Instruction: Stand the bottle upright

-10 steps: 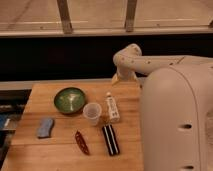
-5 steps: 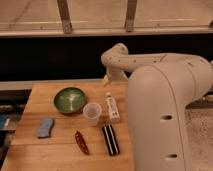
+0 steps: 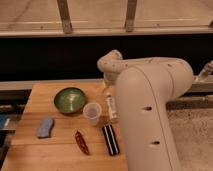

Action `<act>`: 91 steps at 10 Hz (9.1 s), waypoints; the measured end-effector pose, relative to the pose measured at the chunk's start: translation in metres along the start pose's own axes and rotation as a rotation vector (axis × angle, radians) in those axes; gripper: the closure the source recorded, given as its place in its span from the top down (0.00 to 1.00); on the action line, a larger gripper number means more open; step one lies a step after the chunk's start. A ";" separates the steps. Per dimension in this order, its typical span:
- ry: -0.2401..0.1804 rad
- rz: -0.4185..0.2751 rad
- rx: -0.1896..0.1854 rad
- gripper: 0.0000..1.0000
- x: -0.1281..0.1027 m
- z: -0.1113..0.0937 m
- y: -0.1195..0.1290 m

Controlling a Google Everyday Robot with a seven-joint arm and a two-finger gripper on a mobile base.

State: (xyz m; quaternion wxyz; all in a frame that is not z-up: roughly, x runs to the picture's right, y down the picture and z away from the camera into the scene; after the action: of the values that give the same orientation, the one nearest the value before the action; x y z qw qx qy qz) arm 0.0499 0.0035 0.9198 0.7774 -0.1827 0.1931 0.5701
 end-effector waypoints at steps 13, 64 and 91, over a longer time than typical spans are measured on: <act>0.139 0.001 -0.047 0.80 0.021 0.038 0.016; -0.209 0.030 0.019 0.00 -0.080 -0.104 -0.023; -0.333 0.020 -0.179 0.00 -0.131 -0.084 0.002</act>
State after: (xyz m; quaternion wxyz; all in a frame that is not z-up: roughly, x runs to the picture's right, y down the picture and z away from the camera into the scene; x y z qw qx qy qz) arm 0.0045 -0.1454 0.9138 0.7735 -0.1525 0.0122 0.6151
